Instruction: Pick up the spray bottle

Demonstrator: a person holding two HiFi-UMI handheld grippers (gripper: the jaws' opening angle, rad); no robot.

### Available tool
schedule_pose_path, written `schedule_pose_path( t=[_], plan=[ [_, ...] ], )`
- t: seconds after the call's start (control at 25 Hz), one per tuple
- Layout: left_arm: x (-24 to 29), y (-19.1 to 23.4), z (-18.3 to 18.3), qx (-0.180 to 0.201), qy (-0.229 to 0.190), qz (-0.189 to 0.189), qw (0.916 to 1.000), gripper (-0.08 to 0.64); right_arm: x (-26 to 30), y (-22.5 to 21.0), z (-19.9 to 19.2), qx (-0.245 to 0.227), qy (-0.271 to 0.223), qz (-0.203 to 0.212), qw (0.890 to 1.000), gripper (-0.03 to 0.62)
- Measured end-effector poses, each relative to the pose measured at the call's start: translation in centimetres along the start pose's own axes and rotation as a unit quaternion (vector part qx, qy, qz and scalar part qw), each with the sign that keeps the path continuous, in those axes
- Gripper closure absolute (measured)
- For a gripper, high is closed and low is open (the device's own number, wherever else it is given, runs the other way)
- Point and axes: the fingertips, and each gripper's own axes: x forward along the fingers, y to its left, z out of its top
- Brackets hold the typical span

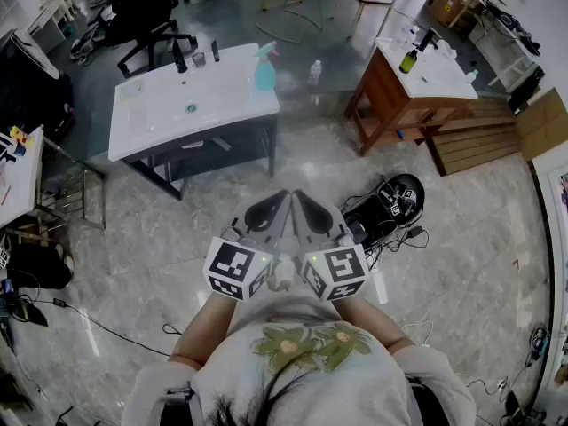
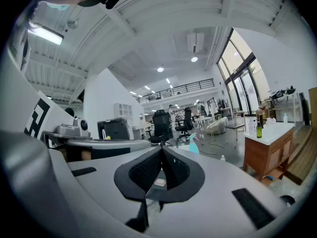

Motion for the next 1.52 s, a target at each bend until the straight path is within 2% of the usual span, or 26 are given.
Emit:
schedule_pose_path(
  t=[0.44,0.92,1.52],
  plan=[
    [2.3,0.6,0.7,0.006,0.0,0.015,0.9999,0.552,1.4,-2.0,0.7,-0.001,-0.006,0.014,1.0,0.569],
    [4.4,2.4,0.8,0.0,-0.013,0.061,0.9981,0.552,4.0,-3.5,0.7,-0.01,0.0,0.054,0.999,0.569],
    [6.6,6.3,0.8,-0.014,-0.001,0.068,0.9976,0.552,8.4,-4.5,0.3,-0.008,0.014,0.064,0.998,0.569]
  ],
)
